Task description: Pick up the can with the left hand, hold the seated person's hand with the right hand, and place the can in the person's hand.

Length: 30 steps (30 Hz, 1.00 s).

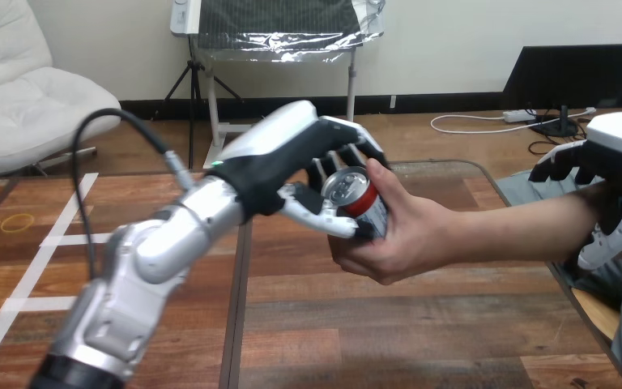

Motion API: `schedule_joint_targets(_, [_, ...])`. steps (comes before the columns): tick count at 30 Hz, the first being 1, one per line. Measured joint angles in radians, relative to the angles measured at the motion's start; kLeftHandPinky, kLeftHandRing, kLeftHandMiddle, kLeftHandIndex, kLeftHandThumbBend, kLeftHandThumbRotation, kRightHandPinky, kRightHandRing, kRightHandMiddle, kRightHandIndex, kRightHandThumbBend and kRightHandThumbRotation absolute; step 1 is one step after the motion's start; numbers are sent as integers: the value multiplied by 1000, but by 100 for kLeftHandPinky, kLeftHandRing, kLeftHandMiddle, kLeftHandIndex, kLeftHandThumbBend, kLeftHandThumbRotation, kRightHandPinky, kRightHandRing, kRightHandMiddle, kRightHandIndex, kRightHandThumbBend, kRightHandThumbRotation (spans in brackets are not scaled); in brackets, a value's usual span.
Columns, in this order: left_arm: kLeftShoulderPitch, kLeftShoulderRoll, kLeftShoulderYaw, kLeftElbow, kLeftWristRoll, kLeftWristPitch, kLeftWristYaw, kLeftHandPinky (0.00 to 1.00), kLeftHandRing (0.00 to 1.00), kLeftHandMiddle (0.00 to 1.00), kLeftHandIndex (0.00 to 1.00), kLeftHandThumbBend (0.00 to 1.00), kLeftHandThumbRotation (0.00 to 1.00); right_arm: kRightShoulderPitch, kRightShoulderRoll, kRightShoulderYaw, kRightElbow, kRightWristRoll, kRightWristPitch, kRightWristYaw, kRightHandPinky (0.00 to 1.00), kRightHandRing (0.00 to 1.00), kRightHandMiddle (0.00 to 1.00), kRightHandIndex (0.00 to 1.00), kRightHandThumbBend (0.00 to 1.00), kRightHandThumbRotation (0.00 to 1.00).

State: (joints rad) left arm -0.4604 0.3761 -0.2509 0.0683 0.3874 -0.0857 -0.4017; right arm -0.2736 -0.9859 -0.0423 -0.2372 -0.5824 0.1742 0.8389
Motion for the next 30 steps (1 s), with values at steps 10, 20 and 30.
schedule_joint_targets(10, [45, 79, 64, -3, -24, -30, 1, 44, 52, 59, 64, 64, 5, 7, -4, -24, -50, 16, 35, 26, 68, 82, 86, 83, 79, 0])
schedule_joint_targets(20, [131, 196, 190, 14, -47, -34, 18, 46, 54, 60, 64, 65, 3, 49, -5, -73, -105, 44, 69, 53, 67, 82, 85, 81, 79, 0])
schedule_joint_targets(30, [206, 241, 282, 26, -88, -50, 57, 48, 55, 61, 64, 66, 0, 82, -5, -118, -160, 88, 79, 53, 67, 81, 84, 81, 79, 0])
